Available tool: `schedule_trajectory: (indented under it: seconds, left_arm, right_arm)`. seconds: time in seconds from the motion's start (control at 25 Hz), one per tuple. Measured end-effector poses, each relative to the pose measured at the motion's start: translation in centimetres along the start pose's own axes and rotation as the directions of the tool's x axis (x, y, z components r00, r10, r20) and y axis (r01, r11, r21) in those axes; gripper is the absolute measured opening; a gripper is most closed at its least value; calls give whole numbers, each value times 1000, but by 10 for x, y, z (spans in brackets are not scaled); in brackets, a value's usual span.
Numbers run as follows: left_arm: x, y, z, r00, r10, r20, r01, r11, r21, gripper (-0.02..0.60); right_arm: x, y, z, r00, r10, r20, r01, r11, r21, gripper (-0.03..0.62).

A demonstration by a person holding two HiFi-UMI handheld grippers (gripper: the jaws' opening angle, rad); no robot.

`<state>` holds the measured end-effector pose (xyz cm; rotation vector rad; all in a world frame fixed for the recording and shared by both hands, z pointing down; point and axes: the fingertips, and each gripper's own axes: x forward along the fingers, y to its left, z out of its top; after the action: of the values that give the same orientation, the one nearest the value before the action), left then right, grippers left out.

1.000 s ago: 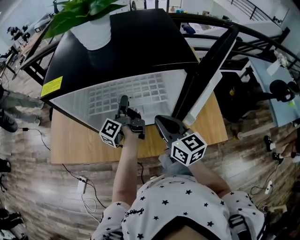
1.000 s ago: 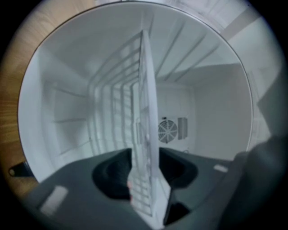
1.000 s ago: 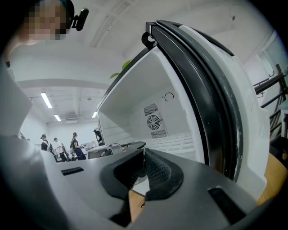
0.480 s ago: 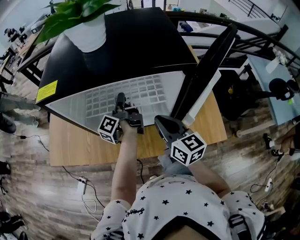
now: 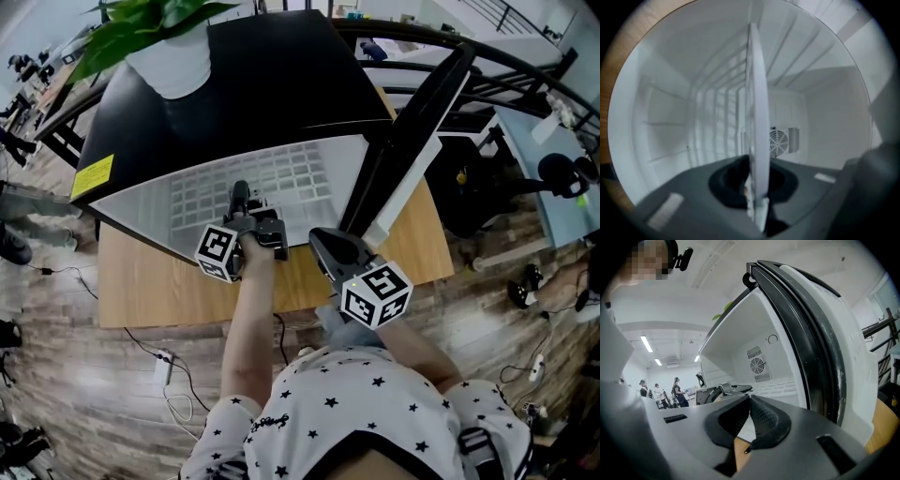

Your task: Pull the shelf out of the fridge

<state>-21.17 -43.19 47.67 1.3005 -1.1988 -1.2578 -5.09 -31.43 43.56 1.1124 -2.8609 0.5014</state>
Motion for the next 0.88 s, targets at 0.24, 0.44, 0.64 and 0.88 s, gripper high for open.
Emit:
schedule_trajectory:
  seconds: [0.24,0.44,0.64,0.88]
  left_arm:
    - [0,1,1,1000,12,21,-11,999,-30,32]
    - [-5,0,1,1000,18,21,-17,999,-35,32]
    - [-10,1,-1,1000,26,13,-26,999,-45,32]
    - [-16,-1,-1,999,30,14,-29,998,-48,32]
  right_arm:
    - [-6,1,0,1000,-3,0,3,1000,-2,21]
    - [-11,4,-3,1000,-3,-3,3,1000,4,21]
    - [-14,8,-5,1000,-1,-5,1,1000,5,21]
    - [-22,10,-6,1000,-12,-3,12,1000,11,21]
